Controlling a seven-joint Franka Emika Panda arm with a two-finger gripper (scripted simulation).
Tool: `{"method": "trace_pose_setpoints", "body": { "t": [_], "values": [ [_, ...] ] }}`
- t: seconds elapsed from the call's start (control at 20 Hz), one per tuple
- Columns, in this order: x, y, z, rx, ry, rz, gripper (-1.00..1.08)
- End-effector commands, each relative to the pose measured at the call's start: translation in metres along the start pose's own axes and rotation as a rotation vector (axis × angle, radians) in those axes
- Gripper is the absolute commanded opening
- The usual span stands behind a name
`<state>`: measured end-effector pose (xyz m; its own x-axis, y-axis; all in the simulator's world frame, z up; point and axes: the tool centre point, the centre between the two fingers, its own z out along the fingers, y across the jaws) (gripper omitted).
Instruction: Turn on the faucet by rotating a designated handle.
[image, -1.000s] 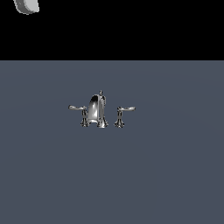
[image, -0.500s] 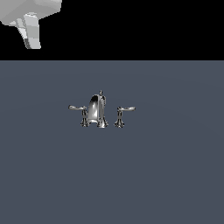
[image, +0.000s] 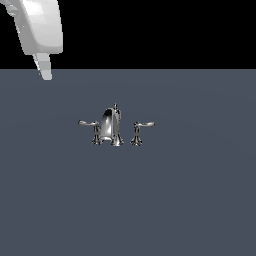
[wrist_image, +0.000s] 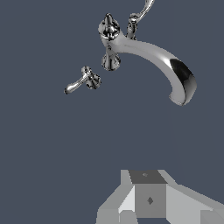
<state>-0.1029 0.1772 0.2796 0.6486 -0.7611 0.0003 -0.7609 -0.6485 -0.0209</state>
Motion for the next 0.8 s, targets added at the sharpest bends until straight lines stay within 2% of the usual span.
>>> {"method": "trace_pose_setpoints", "body": {
  "t": [0.0, 0.75],
  "values": [
    [0.004, -0.01, 0.01, 0.001, -0.001, 0.042, -1.0],
    [0.035, -0.064, 0.07, -0.005, 0.002, 0.285, -1.0]
  ]
}}
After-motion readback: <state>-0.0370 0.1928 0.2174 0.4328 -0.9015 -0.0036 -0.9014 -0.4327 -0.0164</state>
